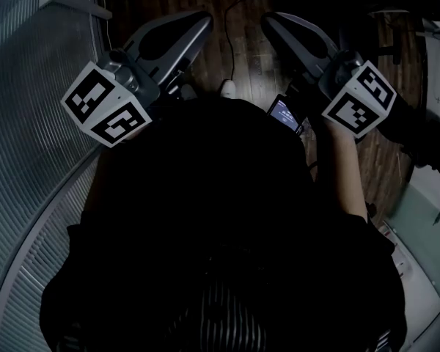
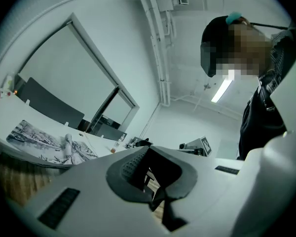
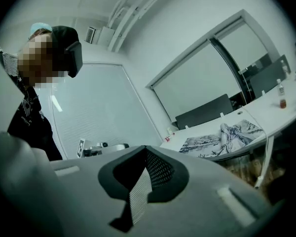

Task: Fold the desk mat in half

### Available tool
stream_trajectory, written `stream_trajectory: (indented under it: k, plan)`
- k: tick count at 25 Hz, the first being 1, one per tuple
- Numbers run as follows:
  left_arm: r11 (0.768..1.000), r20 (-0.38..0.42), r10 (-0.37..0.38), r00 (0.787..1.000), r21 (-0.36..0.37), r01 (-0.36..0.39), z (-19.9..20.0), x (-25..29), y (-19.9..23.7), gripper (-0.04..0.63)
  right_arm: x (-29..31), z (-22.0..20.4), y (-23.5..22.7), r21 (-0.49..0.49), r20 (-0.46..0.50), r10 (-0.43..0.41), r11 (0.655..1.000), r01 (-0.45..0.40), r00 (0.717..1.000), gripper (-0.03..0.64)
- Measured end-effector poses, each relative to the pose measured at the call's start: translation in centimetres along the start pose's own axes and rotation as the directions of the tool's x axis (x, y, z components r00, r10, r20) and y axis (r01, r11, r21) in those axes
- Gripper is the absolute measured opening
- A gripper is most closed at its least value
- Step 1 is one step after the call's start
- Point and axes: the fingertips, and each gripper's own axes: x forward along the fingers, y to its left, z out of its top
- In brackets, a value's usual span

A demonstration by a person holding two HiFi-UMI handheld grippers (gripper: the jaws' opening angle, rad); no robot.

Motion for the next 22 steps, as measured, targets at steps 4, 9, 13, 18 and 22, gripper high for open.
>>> stream_trajectory:
  k: [4, 9, 13, 18, 22]
  plan:
    - [0.996, 0.009, -0.072, 0.997, 0.060, 0.071, -0.2, -2.1, -0.3, 0.008, 2.4, -0.9, 0.6, -0.034, -0.013, -0.017, 0.999, 0.017, 1.000, 0.005]
    - [0.998, -0.014, 0.029, 0.999, 0.064, -0.028, -0.6, -4.6, 2.9, 0.008, 5.3, -0.5, 2.5, -0.012, 0.022, 0.016, 1.000, -0.015, 1.000, 0.005]
    - [0.998, 0.010, -0.032, 0.999, 0.061, 0.031, 0.8, -4.9, 3.0, 0.008, 6.2, 0.3, 2.6, -0.023, 0.008, 0.019, 1.000, -0.019, 1.000, 0.005]
    - [0.999, 0.027, -0.003, 1.000, -0.039, 0.004, 0.2, -4.5, 5.1, 0.008, 5.9, 1.3, 2.1, 0.039, 0.048, 0.062, 0.997, -0.064, 0.997, 0.005]
    - [0.996, 0.046, 0.044, 0.998, -0.081, -0.041, 0.0, -4.1, 6.1, 0.008, 5.5, 1.7, 1.5, 0.027, 0.045, 0.092, 0.995, -0.093, 0.995, 0.005]
